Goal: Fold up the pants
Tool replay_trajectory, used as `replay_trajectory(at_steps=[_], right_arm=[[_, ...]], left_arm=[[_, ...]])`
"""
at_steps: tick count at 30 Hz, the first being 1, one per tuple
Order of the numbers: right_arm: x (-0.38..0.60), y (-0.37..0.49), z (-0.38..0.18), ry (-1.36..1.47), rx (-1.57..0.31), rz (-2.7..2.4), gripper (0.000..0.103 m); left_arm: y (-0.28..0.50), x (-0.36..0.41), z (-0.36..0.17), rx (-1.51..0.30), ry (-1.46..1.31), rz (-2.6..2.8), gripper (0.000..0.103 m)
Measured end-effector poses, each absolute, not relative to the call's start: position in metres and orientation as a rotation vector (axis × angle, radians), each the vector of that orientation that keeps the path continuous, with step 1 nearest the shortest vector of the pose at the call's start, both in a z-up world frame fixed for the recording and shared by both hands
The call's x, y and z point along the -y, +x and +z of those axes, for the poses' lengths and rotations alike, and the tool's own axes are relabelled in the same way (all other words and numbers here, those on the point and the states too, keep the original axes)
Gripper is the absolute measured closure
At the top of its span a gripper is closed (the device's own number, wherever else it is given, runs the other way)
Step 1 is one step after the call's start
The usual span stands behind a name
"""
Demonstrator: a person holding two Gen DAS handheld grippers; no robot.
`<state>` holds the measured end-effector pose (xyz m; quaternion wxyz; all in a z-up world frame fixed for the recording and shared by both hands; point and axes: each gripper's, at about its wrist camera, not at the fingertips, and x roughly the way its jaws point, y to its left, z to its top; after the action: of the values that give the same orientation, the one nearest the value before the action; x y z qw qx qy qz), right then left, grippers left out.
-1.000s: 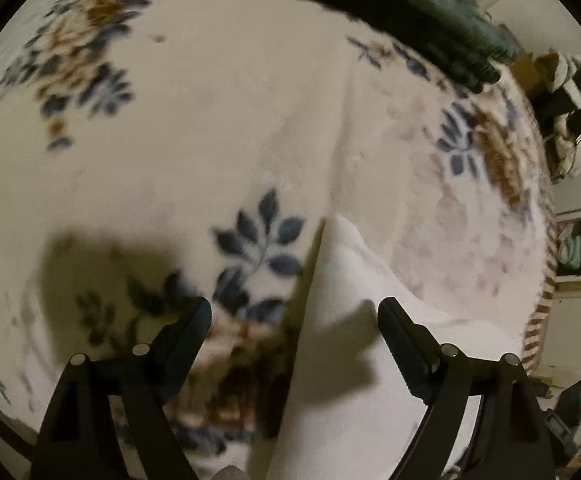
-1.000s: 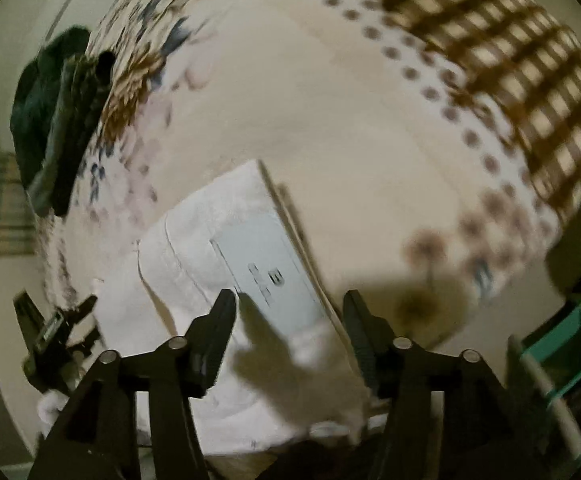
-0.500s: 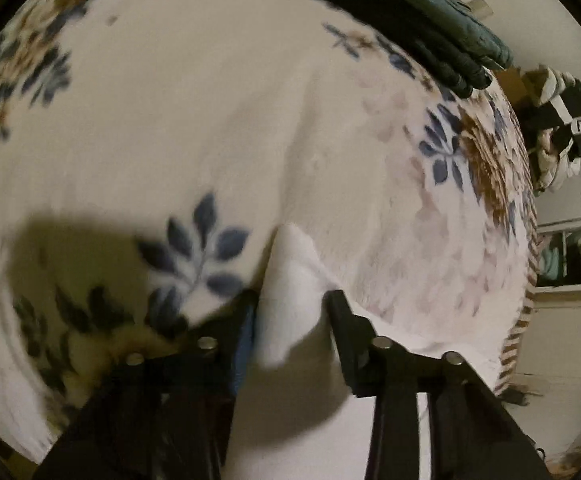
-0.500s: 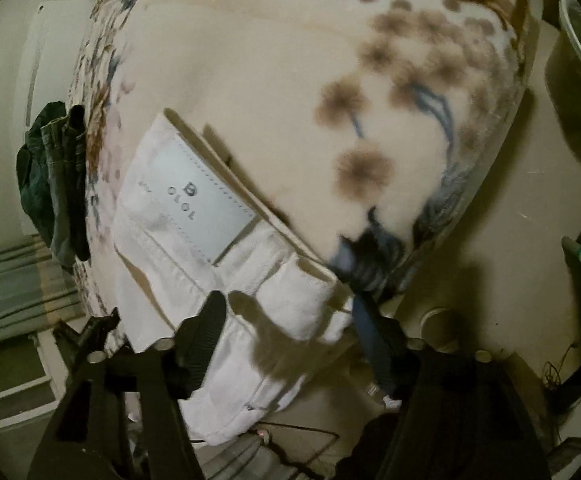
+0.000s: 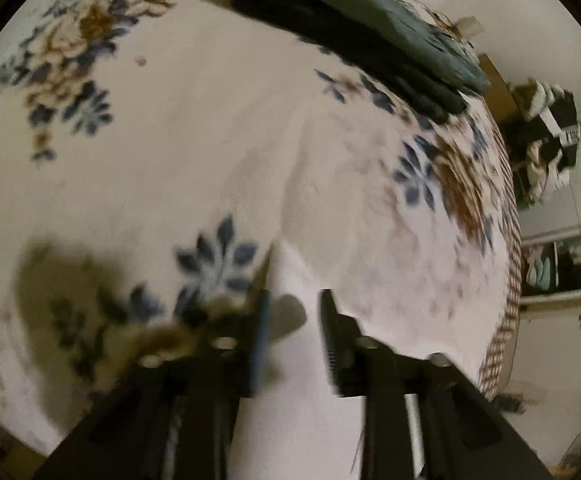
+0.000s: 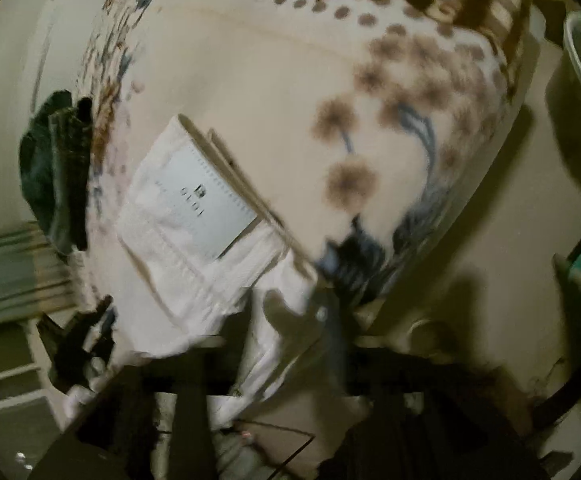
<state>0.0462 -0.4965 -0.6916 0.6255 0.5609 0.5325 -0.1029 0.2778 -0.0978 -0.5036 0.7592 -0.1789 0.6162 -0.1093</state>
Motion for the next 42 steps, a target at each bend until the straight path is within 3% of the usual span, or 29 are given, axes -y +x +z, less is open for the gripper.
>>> replay_trajectory(at_steps=[2, 3, 8, 11, 18, 23, 25, 26, 31, 33, 34, 36, 37, 40, 42], right_arm=[[0.492, 0.038, -0.690, 1.303, -1.202, -0.217, 0.037], [0.485, 0.036, -0.693, 1.305, -1.216, -0.193, 0.035], [0.455, 0.034, -0.728, 1.413, -1.245, -0.121, 0.034], [0.444, 0.039, -0.744, 1.536, -1.126, -0.068, 0.034], [0.432, 0.044, -0.716, 1.495, -0.940, -0.043, 0.040], [0.429, 0.056, -0.735, 1.509, -0.993, -0.051, 0.038], [0.430, 0.069, -0.741, 1.529, -0.972, -0.023, 0.025], [0.431, 0.072, -0.739, 1.526, -0.968, -0.013, 0.023], [0.423, 0.091, -0.732, 1.464, -0.967, 0.033, 0.023], [0.422, 0.094, -0.736, 1.466, -0.958, 0.021, 0.030], [0.420, 0.093, -0.734, 1.461, -0.965, 0.007, 0.043], [0.415, 0.093, -0.727, 1.408, -0.985, -0.015, 0.062], [0.418, 0.090, -0.724, 1.392, -0.986, -0.017, 0.067], [0.416, 0.085, -0.706, 1.337, -0.992, -0.035, 0.073], [0.415, 0.085, -0.695, 1.314, -0.997, -0.043, 0.075]], left_arm=[[0.255, 0.095, -0.498, -1.354, -0.380, -0.257, 0.026], [0.247, 0.094, -0.500, -1.367, -0.380, -0.264, 0.019], [0.206, 0.096, -0.530, -1.467, -0.389, -0.264, 0.017], [0.192, 0.097, -0.549, -1.515, -0.413, -0.256, 0.017], [0.192, 0.104, -0.559, -1.506, -0.417, -0.291, 0.013], [0.200, 0.110, -0.560, -1.492, -0.401, -0.315, 0.012], [0.203, 0.111, -0.561, -1.479, -0.404, -0.323, 0.012], [0.205, 0.113, -0.562, -1.477, -0.404, -0.323, 0.008], [0.213, 0.124, -0.564, -1.450, -0.377, -0.322, 0.003], [0.214, 0.126, -0.563, -1.441, -0.368, -0.321, 0.003], [0.214, 0.126, -0.562, -1.435, -0.370, -0.324, 0.004], [0.212, 0.126, -0.557, -1.413, -0.406, -0.357, 0.037], [0.210, 0.124, -0.553, -1.407, -0.401, -0.351, 0.049], [0.205, 0.120, -0.541, -1.371, -0.412, -0.361, 0.079], [0.201, 0.119, -0.526, -1.355, -0.416, -0.376, 0.084]])
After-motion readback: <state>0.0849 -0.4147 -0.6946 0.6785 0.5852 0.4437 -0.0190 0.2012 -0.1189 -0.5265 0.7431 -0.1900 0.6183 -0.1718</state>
